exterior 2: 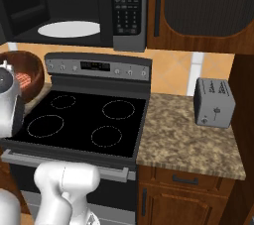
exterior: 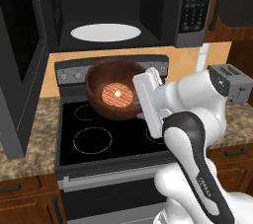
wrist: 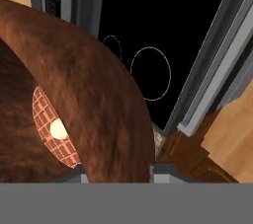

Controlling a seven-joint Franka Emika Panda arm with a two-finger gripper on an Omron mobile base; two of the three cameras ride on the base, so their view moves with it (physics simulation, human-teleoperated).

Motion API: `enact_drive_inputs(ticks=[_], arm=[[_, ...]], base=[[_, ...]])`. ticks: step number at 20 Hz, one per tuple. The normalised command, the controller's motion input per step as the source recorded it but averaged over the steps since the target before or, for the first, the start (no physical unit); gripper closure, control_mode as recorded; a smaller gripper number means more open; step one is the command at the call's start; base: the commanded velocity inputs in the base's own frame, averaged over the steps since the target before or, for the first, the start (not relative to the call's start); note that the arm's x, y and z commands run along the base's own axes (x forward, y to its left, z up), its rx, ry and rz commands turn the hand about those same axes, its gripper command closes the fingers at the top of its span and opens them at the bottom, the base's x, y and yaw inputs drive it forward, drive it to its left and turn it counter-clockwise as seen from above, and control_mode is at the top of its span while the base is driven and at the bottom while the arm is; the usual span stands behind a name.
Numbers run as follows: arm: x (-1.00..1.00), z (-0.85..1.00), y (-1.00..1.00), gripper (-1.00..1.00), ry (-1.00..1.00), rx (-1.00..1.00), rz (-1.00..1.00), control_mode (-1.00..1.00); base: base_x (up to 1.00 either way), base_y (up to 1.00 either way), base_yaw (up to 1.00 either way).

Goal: Open the microwave, place the bowl with waffle inside the microwave, then close the microwave door and turn it on.

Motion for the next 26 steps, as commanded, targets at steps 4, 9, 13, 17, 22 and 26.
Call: enact_drive_inputs(ticks=[4,9,13,17,22,26], arm=[[-0.19,0.82,-0.33,1.0,-0.12,0.0,-0.19,-1.0],[0.15,0.79,-0.12,1.0,-0.18,0.0,-0.21,-1.0],[0.44,0.67,-0.22,1.0,-0.11,0.0,-0.13,-1.0],[0.6,0.33,-0.28,1.0,-0.01,0.0,-0.05,-1.0],[0.77,0.01,-0.06,1.0,-0.01,0.0,-0.09,-1.0],[0.84,0.03,0.05,1.0,-0.03,0.01,-0.11,-1.0]], base=[[0.0,0.0,0.0],[0.0,0.0,0.0],[0.0,0.0,0.0],[0.0,0.0,0.0],[0.0,0.0,0.0],[0.0,0.0,0.0]])
